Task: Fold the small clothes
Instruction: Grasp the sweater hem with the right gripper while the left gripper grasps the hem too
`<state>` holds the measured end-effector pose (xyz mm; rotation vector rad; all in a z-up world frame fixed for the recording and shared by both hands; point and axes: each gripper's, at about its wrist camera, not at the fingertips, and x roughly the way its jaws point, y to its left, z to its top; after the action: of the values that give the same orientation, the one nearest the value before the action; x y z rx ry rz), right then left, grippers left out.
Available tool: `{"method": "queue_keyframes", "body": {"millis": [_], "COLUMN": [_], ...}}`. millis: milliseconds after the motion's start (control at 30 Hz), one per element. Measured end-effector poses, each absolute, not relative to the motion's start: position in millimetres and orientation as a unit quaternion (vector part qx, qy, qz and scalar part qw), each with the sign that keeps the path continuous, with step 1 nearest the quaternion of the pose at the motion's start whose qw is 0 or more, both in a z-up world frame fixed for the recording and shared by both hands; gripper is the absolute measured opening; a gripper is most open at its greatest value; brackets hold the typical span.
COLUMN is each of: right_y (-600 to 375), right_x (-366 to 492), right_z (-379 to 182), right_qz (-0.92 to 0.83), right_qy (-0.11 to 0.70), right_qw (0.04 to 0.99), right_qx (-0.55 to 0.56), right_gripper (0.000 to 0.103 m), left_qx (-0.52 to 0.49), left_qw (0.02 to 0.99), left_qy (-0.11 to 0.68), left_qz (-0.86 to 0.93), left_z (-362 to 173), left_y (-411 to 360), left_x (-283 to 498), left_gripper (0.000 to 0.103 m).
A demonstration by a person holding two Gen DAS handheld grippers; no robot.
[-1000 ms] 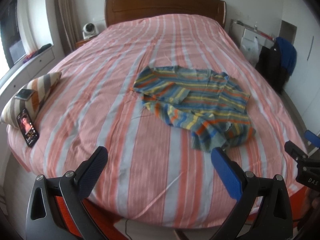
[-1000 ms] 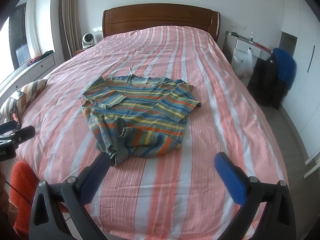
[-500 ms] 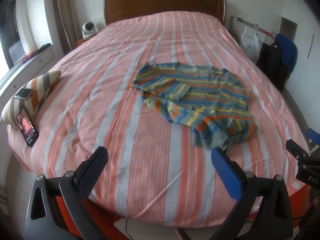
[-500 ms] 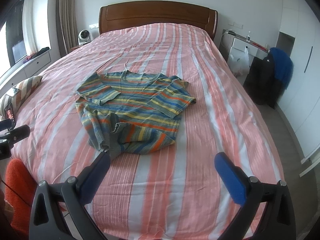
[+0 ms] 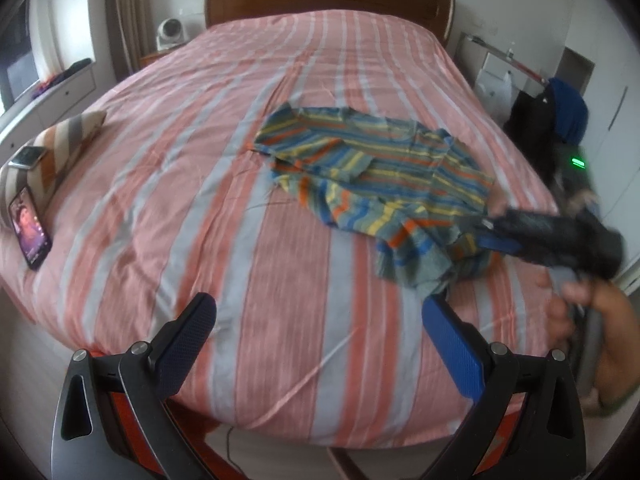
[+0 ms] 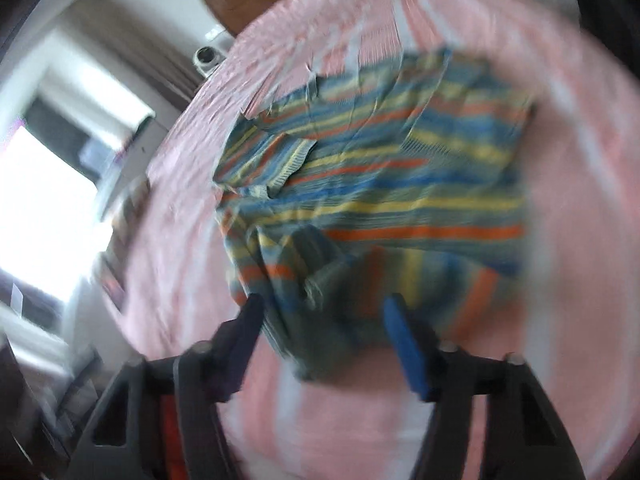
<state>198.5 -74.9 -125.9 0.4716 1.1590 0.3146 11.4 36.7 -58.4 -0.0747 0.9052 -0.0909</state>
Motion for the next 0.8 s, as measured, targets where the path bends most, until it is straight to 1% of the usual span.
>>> {"method": "queue_keyframes", "body": {"millis": [67,100,167,300,367,467,533,667,700,733,767,800], "right_y": [-74,-75,-80,-102,-124,-145,-150,-154,-152,-150,-149,-149], "right_x": [216,221,215,159,125,98,97,97,97,97,97,95], "right_z": [-150,-165,-176,-132,-116,-117,-127,-140,-140,-139,-136,-135], "right_qz": [0.125,0.132,0.134,0.149,0.144,0.12,0.108,0.098,0.098,0.099,0.102,0.103], "right_qy": [0.561,0.571,0.576,0.527,0.518,0.524,0.527,0.52,0.517,0.514,0.511,0.509], "right_qw": [0.777,0.757,0.736,0.792,0.803,0.807,0.807,0.809,0.813,0.816,0.818,0.821], "right_qx": [0.258,0.289,0.329,0.268,0.258,0.244,0.243,0.256,0.251,0.247,0.243,0.24], "right_gripper": [0.028,0.004,0.004,0.004,0.004,0.004,0.004,0.004,0.004,0.004,0.004,0.004], "left_qx": [-0.03,-0.027,-0.022,-0.037,-0.053,-0.068,-0.066,-0.055,-0.048,-0.035,-0.032,-0.038], "left_qw": [0.897,0.897,0.895,0.886,0.879,0.861,0.847,0.837,0.836,0.836,0.833,0.826], "left_qy": [0.438,0.44,0.444,0.459,0.466,0.478,0.488,0.504,0.509,0.518,0.527,0.538], "left_qz": [-0.04,-0.039,-0.039,-0.06,-0.088,-0.157,-0.199,-0.204,-0.197,-0.179,-0.167,-0.163], "left_z": [-61,-62,-66,-83,-94,-108,-115,-124,-129,-138,-145,-153], "left_y": [39,40,45,57,53,27,-1,-42,-48,-54,-55,-53], "left_x": [10,10,9,10,16,34,52,89,96,107,113,117], "left_gripper": [0.103,0.103,0.103,0.103,0.102,0.102,0.102,0.099,0.092,0.073,0.059,0.02]}}
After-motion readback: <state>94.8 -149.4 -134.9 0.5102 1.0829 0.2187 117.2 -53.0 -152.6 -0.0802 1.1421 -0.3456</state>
